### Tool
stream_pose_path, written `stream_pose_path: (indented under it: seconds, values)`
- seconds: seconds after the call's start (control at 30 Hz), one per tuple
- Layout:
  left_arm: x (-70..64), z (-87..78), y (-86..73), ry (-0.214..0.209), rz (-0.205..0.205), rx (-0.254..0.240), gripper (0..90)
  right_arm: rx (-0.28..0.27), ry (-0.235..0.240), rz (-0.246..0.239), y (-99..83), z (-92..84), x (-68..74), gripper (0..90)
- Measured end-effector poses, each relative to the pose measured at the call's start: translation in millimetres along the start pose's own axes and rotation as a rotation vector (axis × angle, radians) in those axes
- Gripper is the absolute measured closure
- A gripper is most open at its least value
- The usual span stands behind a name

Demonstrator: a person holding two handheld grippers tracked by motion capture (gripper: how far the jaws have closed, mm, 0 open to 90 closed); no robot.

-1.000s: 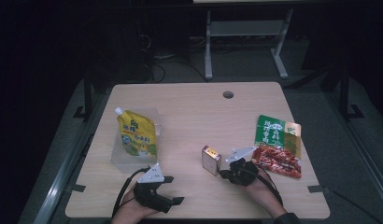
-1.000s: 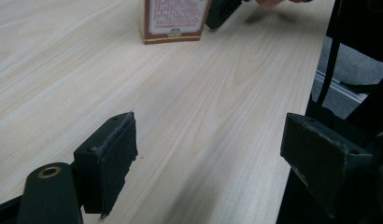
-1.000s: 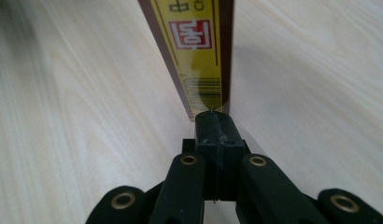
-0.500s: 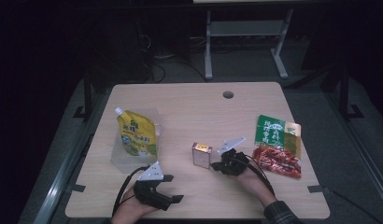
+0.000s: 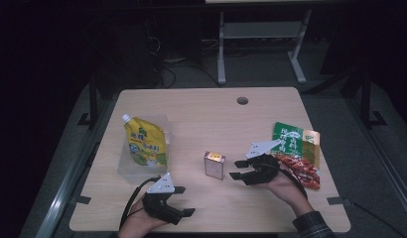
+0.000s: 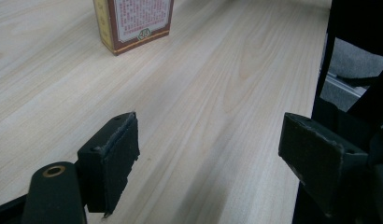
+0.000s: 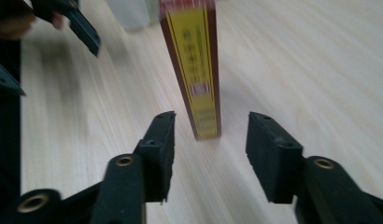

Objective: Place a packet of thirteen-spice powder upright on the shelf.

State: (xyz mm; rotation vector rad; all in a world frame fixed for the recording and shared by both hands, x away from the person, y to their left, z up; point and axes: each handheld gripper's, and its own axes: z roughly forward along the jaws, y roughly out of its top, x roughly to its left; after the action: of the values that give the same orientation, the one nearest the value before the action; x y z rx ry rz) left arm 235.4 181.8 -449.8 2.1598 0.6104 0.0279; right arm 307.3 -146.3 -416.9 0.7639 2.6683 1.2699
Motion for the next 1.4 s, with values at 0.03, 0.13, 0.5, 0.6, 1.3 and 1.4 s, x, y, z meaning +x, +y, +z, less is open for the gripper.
stream_pose_path:
  seconds: [0.03,0.13,0.5,0.6,1.3,1.4]
  values:
    - [0.1,-0.2,0.0,0.000,0.007,0.001,19.4,-0.007,0.002,-0.009,3.6,-2.1,-0.1,47.9]
    - [-0.9,-0.4,-0.8,0.010,0.014,0.021,18.9,-0.027,0.006,-0.029,15.2,-6.3,1.2,44.2]
    - [0.0,-15.3,-8.4,0.017,0.063,0.035,17.8,-0.017,0.036,-0.053,38.7,12.4,7.2,39.9]
    - [2.1,-21.1,-13.0,0.018,0.051,0.033,17.8,-0.007,0.037,-0.064,40.4,20.3,5.5,40.7]
    - [-3.4,-28.2,-19.5,-0.002,0.052,0.012,17.8,-0.004,-0.004,-0.108,41.8,30.5,4.1,67.2]
    - [-3.3,-27.0,-18.8,-0.005,0.065,0.025,17.8,-0.012,-0.008,-0.122,42.4,29.7,4.2,67.4]
